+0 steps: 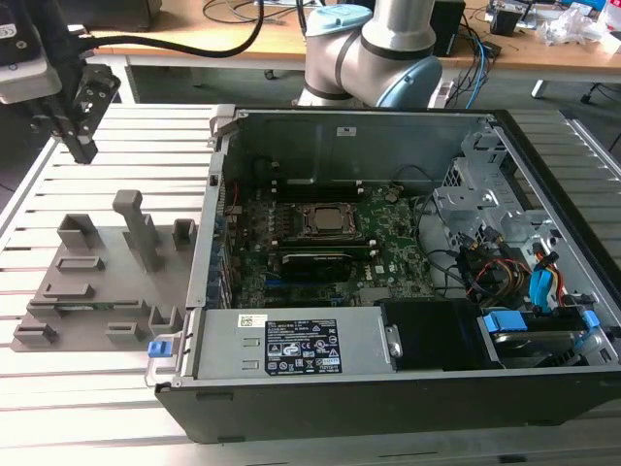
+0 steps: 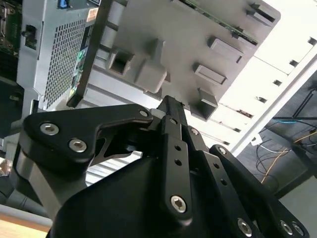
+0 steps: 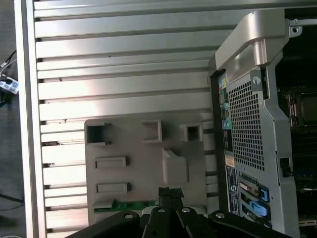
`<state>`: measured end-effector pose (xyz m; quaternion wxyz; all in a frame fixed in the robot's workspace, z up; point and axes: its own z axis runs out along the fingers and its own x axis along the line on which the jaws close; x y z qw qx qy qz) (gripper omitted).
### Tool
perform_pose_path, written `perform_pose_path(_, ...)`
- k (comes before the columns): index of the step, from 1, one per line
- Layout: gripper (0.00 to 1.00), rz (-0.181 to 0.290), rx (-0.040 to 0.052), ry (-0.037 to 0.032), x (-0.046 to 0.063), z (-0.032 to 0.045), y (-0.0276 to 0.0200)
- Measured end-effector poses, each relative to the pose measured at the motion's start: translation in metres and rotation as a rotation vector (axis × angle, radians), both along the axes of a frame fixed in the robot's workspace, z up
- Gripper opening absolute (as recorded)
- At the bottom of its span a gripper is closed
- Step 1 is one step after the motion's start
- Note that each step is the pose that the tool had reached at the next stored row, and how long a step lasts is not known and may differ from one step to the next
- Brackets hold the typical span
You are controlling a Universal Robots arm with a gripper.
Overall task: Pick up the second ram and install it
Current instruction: 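Reach for the second ram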
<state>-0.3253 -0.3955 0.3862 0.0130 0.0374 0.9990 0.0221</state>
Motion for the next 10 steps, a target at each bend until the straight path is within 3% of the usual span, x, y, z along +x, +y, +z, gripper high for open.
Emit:
perform_pose_path(2, 0.11, 0.000, -0.0002, 0.0002, -0.007, -0.0001, 0.0000)
perform_pose_path(10, 0.11, 0.000, 0.0000, 0.0000, -0.052, -0.0015, 0.0000)
